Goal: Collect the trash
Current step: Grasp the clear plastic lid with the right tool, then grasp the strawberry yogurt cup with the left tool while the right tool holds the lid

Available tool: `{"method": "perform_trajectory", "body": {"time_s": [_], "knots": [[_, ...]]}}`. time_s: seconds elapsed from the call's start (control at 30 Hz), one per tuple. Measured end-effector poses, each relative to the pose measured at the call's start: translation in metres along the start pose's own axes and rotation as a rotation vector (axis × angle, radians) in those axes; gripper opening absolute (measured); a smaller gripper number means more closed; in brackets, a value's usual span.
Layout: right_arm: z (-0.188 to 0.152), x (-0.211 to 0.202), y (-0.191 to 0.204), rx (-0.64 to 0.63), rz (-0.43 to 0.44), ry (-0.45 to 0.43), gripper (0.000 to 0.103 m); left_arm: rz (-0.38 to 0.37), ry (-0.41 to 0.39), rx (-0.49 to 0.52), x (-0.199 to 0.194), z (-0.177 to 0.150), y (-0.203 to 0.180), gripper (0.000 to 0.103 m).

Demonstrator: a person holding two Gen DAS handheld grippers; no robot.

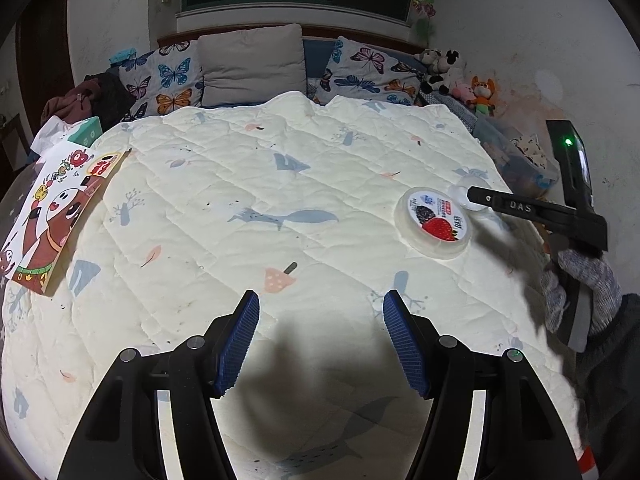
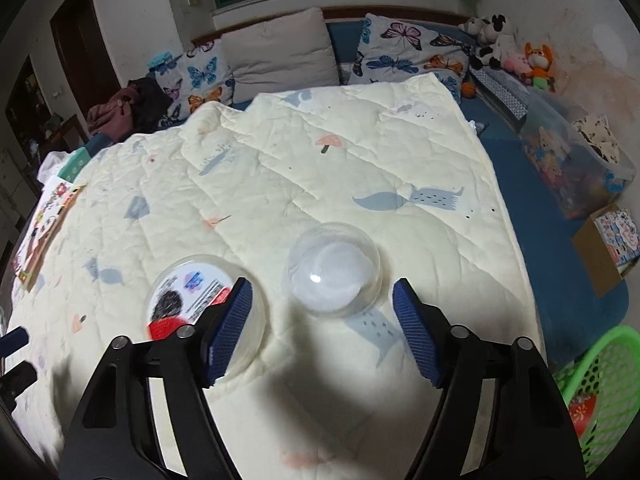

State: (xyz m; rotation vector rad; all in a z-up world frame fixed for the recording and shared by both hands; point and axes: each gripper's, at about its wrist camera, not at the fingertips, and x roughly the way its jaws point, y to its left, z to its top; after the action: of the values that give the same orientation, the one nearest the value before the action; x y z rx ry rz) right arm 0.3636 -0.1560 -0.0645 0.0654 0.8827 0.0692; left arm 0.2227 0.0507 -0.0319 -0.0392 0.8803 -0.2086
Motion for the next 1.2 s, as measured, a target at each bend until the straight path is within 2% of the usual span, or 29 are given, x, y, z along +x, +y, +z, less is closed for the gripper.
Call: {"method": "perform_trajectory", "body": {"time_s": [0.23,0.4,0.43,0.47,0.5,0.63,0.8,0.93,1.0,1.2], "knots": [[0.004,0.025,-0.004,0.021,-0.019,0.044,0.063,-0.007,0.008,0.010,0.004,0.003,-0.003,0.062],[0.003,0.022,-0.005,0.017,-0.017,0.025,0.061,-0.013,0.019,0.044,0.012,0.007,-0.013,0.063],[0.003,0.019,-0.006,0.014,-0.015,0.022,0.061,-0.015,0.021,0.052,0.014,0.008,-0.016,0.063],[0.003,0.016,-0.007,0.015,-0.013,0.019,0.061,-0.016,0.024,0.058,0.017,0.009,-0.019,0.073],[0.002,0.013,-0.007,0.017,-0.011,0.016,0.061,-0.015,0.024,0.061,0.019,0.010,-0.021,0.075],[0.000,-0.002,-0.009,0.001,-0.007,0.004,0.061,-0.006,-0.003,0.109,0.024,0.017,-0.038,0.076],[-0.007,-0.027,-0.016,-0.012,-0.001,-0.018,0.061,-0.059,0.018,0.136,0.041,0.030,-0.058,0.076],[-0.014,-0.049,-0.023,-0.007,0.002,-0.041,0.061,-0.098,0.032,0.177,0.057,0.039,-0.077,0.088],[-0.019,-0.059,-0.028,-0.001,0.007,-0.049,0.061,-0.077,0.026,0.192,0.066,0.042,-0.086,0.088],[-0.038,-0.086,-0.039,0.002,0.010,-0.061,0.061,-0.086,0.051,0.221,0.090,0.049,-0.106,0.089]]}}
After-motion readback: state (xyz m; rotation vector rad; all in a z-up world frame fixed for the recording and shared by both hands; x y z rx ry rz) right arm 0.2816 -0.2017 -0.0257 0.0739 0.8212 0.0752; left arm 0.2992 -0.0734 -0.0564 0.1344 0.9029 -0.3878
